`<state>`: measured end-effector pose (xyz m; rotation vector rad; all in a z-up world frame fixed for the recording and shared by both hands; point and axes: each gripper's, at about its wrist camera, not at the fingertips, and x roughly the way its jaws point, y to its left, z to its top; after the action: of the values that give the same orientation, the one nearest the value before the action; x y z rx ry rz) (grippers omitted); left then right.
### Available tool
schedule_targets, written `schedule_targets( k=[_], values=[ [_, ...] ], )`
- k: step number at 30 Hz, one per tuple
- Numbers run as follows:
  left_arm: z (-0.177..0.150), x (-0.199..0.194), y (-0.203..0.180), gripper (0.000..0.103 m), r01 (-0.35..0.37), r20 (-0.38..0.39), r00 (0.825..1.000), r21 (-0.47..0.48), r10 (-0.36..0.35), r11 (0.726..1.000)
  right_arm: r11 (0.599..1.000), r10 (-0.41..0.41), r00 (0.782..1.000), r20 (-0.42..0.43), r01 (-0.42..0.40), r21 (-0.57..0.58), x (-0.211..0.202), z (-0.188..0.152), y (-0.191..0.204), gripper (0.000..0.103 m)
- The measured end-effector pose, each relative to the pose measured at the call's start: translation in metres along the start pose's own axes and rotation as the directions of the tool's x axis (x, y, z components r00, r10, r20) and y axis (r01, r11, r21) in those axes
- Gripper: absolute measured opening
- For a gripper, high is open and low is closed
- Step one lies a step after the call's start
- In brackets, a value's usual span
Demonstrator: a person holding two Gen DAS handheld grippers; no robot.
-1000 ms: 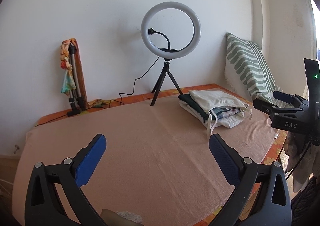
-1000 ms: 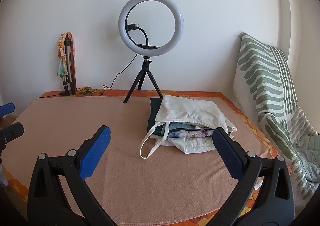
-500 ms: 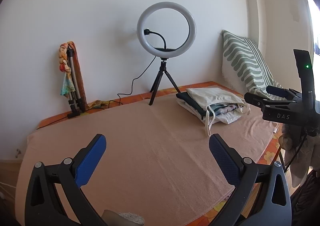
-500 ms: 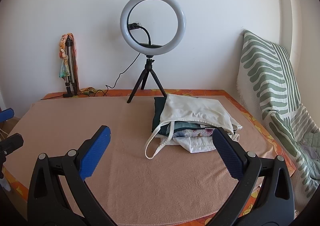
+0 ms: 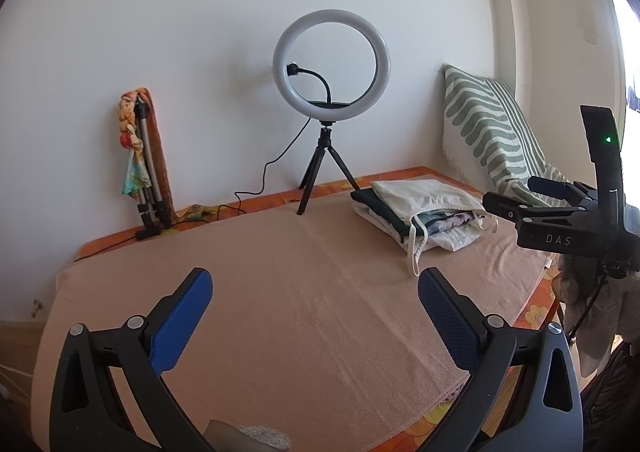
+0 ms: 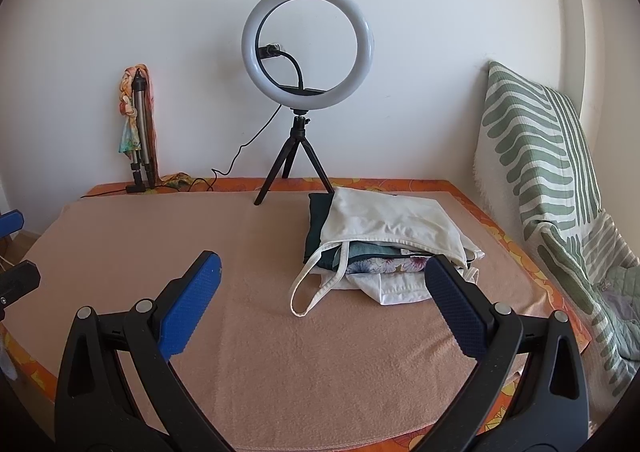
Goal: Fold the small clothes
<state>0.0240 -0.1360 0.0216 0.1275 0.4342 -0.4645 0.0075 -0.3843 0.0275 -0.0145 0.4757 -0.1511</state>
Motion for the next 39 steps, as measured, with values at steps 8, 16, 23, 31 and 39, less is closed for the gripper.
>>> schedule_targets(
  k=[8, 16, 23, 31, 39],
  values=[
    [-0.0003, -0.0005, -0.0003, 0.102, 0.0, 0.0, 1.0, 0.005, 0.0, 1.0, 1.0, 0.005, 1.0, -0.001, -0.005, -0.003, 0.0005, -0.001, 0.0003, 0.103],
    [0.0001, -0.0025, -0.002, 0.102, 0.003, 0.003, 1.0, 0.006, -0.003, 1.0, 1.0, 0.005, 1.0, -0.002, -0.005, -0.003, 0.0008, -0.001, 0.0007, 0.103],
    [0.0001, -0.002, -0.002, 0.102, 0.009, -0.002, 1.0, 0.006, -0.009, 1.0, 1.0, 0.004, 1.0, -0.002, -0.004, -0.003, 0.0003, -0.0009, 0.0011, 0.103],
    [-0.0002, -0.0019, -0.0021, 0.102, 0.016, -0.008, 1.0, -0.001, -0.016, 1.0, 1.0, 0.006, 1.0, -0.003, -0.006, -0.004, 0.0006, -0.0012, 0.0016, 0.103],
    [-0.0005, -0.0023, -0.0022, 0.102, 0.022, -0.014, 1.0, -0.007, -0.022, 1.0, 1.0, 0.006, 1.0, -0.003, -0.006, -0.004, 0.0007, -0.0011, 0.0027, 0.103]
  ],
)
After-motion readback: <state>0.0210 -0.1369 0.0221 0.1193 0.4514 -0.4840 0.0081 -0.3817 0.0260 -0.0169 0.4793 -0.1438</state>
